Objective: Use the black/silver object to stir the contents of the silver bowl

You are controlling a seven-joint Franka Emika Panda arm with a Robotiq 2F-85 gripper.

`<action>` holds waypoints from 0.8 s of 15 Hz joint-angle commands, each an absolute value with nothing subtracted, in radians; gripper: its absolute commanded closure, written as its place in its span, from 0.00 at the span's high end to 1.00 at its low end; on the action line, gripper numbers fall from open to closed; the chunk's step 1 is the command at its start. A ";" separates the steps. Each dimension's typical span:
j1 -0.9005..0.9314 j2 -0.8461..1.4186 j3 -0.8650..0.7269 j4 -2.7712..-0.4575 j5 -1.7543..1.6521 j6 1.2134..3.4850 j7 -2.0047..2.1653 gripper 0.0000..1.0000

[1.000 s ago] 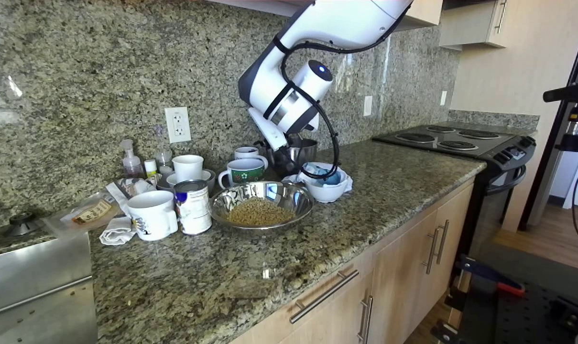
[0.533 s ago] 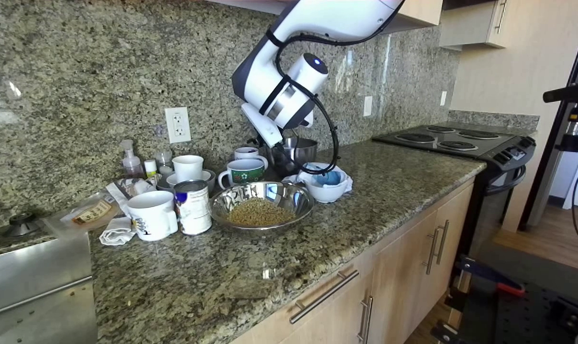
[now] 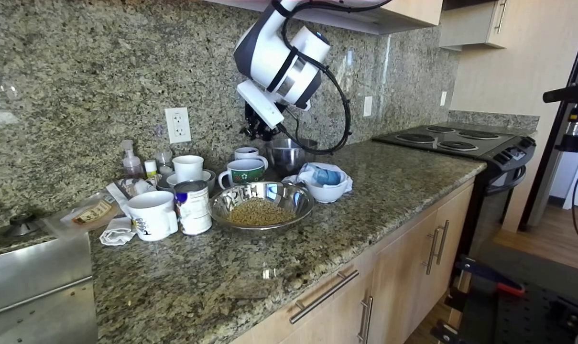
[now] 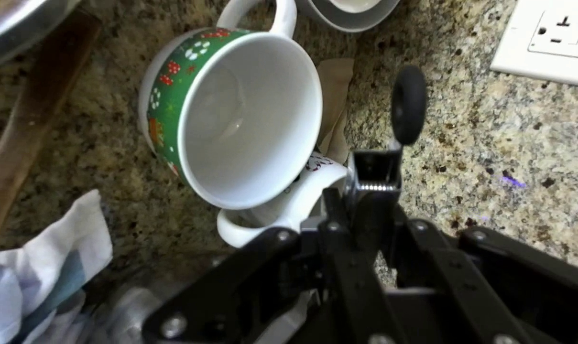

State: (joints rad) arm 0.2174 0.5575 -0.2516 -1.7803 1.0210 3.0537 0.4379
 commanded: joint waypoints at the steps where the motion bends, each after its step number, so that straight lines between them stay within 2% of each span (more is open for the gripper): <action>1: 0.305 0.466 -0.349 -1.840 0.905 2.911 0.548 0.05; 5: 0.317 0.419 -0.329 -1.813 0.864 2.763 0.533 0.05; 6: 0.232 0.396 -0.227 -1.817 0.801 2.752 0.558 0.05; 12: 0.108 0.364 -0.087 -1.808 0.756 2.544 0.560 0.05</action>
State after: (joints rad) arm 0.1690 0.4026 -0.1400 -1.7931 0.7824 2.6358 0.5395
